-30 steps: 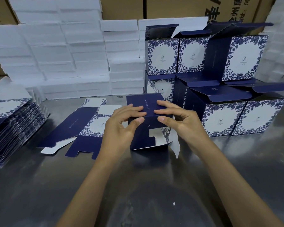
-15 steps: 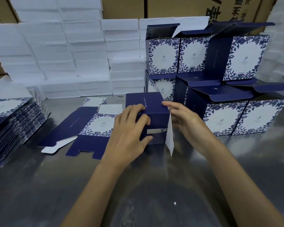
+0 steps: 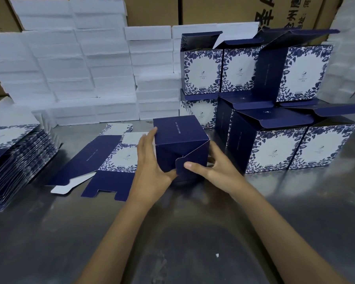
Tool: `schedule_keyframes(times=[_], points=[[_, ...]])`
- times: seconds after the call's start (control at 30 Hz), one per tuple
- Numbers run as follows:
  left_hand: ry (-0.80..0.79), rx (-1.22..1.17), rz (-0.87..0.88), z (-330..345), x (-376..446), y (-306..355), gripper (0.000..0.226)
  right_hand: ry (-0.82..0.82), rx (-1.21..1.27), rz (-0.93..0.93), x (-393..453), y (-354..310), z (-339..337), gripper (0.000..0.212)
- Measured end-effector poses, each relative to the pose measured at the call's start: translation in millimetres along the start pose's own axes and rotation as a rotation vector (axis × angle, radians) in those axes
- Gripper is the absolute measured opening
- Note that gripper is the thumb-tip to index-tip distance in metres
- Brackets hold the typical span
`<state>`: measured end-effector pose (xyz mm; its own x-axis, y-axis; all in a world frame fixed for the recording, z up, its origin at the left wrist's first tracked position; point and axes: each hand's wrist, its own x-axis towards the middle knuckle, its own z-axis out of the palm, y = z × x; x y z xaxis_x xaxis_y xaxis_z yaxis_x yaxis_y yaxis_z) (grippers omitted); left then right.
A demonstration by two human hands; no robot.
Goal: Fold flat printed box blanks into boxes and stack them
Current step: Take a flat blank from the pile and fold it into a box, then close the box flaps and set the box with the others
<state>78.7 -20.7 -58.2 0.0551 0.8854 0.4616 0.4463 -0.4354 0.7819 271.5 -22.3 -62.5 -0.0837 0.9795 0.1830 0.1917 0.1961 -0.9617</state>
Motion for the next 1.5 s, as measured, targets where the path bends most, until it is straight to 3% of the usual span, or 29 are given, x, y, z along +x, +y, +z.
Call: schedule_keyframes(times=[0.17,0.37,0.5,0.6,0.77,0.87,0.97,1.03,1.13,1.2,1.3,1.37,1.43,1.5], points=[[-0.099,-0.012,-0.083,-2.1,-1.3,2.8,0.118,0.167,-0.061,-0.054,4.0,7.0,10.0,0.051],[-0.095,0.000,-0.084,0.9,-4.8,9.4,0.115,0.313,-0.143,-0.047,5.4,10.2,16.8,0.047],[-0.104,-0.019,-0.084,2.3,-5.0,11.0,0.113,0.335,-0.144,-0.050,4.2,7.9,16.3,0.046],[-0.110,-0.170,-0.121,3.4,-5.7,14.9,0.107,0.250,-0.091,-0.031,2.4,0.9,15.1,0.050],[0.010,-0.604,-0.380,-4.3,2.1,31.1,0.062,0.104,0.225,0.065,-3.8,-16.6,10.7,0.063],[0.175,-0.710,-0.428,-10.1,6.9,30.6,0.055,0.100,0.317,0.162,-2.8,-19.1,7.9,0.076],[0.324,-0.766,-0.430,-16.5,8.1,30.1,0.055,0.058,0.438,0.154,-0.4,-21.1,3.3,0.045],[0.350,-0.761,-0.452,-22.3,9.5,29.4,0.057,0.092,0.392,0.095,1.2,-21.9,0.3,0.037],[0.294,-0.729,-0.482,-24.2,10.5,30.1,0.063,0.257,0.277,0.035,1.6,-19.7,-1.1,0.044],[0.257,-0.683,-0.459,-19.9,9.2,33.1,0.054,0.335,0.203,0.012,0.2,-20.7,-0.3,0.045],[0.216,-0.579,-0.394,-13.1,6.1,38.8,0.033,0.322,0.226,0.036,-3.2,-28.5,-0.6,0.016],[0.195,-0.522,-0.361,-11.3,3.8,40.7,0.025,0.243,0.254,0.078,-7.2,-35.7,-1.0,0.042],[0.181,-0.474,-0.344,-10.6,2.8,40.8,0.025,0.201,0.204,0.052,-11.1,-40.8,0.1,0.048],[0.149,-0.403,-0.348,-12.3,1.5,43.8,0.043,0.177,0.161,0.021,-15.5,-44.4,4.0,0.057]])
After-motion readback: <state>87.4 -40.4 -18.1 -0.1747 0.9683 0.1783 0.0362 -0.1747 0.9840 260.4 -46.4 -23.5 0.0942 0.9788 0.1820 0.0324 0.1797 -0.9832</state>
